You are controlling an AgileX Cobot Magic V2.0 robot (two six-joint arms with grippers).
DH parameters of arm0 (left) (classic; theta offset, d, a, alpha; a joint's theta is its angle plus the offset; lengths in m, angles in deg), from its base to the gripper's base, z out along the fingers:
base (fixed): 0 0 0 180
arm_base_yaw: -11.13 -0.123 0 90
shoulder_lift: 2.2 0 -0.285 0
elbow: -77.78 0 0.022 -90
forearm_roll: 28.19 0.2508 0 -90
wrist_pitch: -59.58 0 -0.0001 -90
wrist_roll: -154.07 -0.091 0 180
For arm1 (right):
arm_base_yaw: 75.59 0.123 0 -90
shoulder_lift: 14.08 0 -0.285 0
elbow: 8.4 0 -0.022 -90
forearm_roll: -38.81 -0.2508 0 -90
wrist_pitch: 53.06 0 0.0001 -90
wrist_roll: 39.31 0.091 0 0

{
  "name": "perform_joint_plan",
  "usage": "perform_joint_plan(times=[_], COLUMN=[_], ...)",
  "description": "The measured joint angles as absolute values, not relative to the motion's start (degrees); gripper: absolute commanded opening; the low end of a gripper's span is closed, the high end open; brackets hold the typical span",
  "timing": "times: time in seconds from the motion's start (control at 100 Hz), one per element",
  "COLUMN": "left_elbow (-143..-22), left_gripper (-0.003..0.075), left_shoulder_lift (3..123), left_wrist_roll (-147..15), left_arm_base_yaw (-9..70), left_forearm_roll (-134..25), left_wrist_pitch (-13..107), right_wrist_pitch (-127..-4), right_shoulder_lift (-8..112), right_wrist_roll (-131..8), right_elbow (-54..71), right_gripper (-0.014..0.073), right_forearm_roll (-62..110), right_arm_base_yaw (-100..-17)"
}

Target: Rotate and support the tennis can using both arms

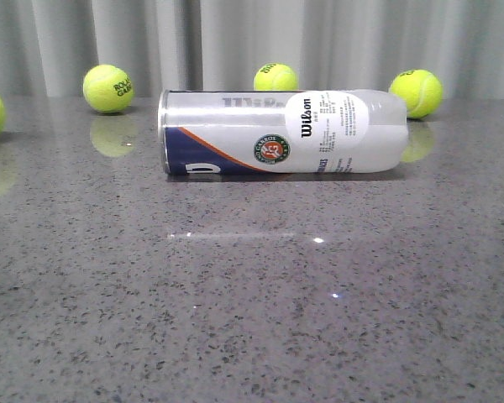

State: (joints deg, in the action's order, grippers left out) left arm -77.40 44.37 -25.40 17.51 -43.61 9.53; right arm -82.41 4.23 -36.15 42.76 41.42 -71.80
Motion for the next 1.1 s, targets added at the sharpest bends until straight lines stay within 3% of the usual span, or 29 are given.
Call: perform_joint_plan(times=[0.22,0.29,0.38,0.53,0.6,0.83,1.1], left_elbow=[-78.84,-78.84,-78.84,-78.84,-78.84,-78.84,-78.88], left_gripper=[-0.0013,0.0043,0.0176,0.0497,0.0583,0.0599,0.0598], left_shoulder_lift=[53.61,55.38,57.36,59.79,60.59,64.19,75.39], left_wrist_roll=[-25.93,-27.81,-31.62,-36.71,-37.45,-41.19,-59.62], left_arm_base_yaw=[17.51,17.51,17.51,17.51,17.51,17.51,17.51], left_forearm_roll=[-45.52,-47.94,-52.23,-57.63,-58.34,-63.85,-82.11], left_wrist_pitch=[8.32,8.10,7.82,7.82,7.82,8.14,7.45], right_wrist_pitch=[-82.41,-82.41,-82.41,-82.41,-82.41,-82.41,-82.41], right_shoulder_lift=[4.23,4.23,4.23,4.23,4.23,4.23,4.23], right_wrist_roll=[-36.15,-36.15,-36.15,-36.15,-36.15,-36.15,-36.15], right_elbow=[42.76,42.76,42.76,42.76,42.76,42.76,42.76], right_gripper=[-0.0070,-0.0070,-0.0070,-0.0070,-0.0070,-0.0070,-0.0070], right_forearm_roll=[41.42,41.42,41.42,41.42,41.42,41.42,41.42], right_arm_base_yaw=[-71.80,-71.80,-71.80,-71.80,-71.80,-71.80,-71.80])
